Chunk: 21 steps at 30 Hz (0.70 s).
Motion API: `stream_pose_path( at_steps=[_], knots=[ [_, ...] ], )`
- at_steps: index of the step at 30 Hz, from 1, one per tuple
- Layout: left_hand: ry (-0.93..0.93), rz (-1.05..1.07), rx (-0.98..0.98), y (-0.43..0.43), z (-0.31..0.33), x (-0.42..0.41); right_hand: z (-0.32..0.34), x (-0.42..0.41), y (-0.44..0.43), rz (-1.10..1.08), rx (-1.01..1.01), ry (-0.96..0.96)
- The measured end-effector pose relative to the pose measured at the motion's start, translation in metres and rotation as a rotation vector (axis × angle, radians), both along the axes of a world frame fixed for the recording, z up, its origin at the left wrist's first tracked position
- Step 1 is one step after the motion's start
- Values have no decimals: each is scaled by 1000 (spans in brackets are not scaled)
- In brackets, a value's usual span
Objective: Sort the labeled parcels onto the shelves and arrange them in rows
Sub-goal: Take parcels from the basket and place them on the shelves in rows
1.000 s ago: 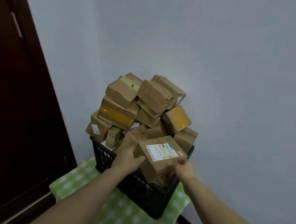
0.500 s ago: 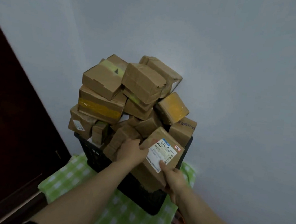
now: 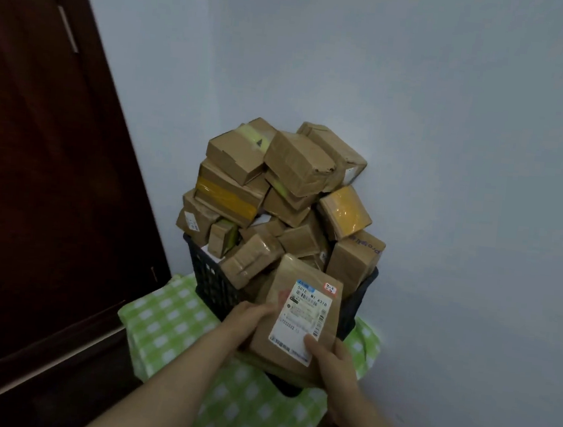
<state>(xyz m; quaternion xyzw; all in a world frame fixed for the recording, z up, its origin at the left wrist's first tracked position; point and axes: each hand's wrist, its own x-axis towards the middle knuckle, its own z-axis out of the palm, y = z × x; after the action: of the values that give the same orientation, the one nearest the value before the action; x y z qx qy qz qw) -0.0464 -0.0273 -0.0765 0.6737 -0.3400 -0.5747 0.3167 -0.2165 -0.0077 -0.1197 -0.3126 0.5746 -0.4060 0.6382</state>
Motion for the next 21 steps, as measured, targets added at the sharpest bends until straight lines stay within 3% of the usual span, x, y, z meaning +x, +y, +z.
stream_pose_path(
  at_steps=[8,15,21],
  knots=[
    [183,104,11,85,16,32,14,3,26,209,-158,0],
    [189,214,-189,156,68,101,63,76,42,560,-292,-195],
    [125,301,-324,217,110,152,105,148,72,753,-484,-180]
  ],
)
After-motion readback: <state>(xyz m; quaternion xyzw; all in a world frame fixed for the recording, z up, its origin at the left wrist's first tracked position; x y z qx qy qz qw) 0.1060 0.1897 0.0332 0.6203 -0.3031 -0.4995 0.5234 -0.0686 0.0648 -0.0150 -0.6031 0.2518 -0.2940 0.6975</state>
